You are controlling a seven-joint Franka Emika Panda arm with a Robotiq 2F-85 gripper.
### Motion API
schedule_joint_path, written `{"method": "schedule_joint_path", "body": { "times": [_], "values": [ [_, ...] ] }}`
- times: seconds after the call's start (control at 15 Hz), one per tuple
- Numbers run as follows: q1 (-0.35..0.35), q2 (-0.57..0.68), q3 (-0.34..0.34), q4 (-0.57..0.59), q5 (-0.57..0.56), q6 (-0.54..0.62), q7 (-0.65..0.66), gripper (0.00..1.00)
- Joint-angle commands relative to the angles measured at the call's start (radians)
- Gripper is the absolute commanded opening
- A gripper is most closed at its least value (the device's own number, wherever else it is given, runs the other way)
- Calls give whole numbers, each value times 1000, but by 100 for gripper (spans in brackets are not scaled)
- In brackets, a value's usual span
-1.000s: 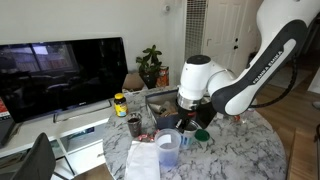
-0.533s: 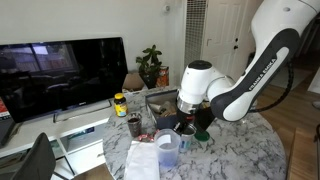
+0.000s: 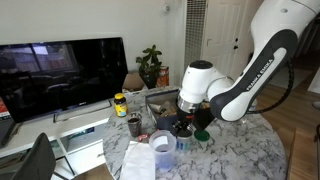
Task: Remove the silver cup from the plastic cup, pick up both the plastic cup and silver cup and put the in the box
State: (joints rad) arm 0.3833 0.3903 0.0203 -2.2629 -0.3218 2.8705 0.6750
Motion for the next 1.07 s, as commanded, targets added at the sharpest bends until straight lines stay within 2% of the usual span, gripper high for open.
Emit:
{"method": "schedule_joint_path", "body": {
  "times": [0.0,0.2,0.67,1.0],
  "values": [
    [33,-21,-43,-34,21,32,-10,92],
    [38,-32,-62,-34,18,6,-10,100],
    [44,-97,-43,-32,85,-39,14,100],
    [17,-128,37,-12,161,-144,-19,100]
  ]
}}
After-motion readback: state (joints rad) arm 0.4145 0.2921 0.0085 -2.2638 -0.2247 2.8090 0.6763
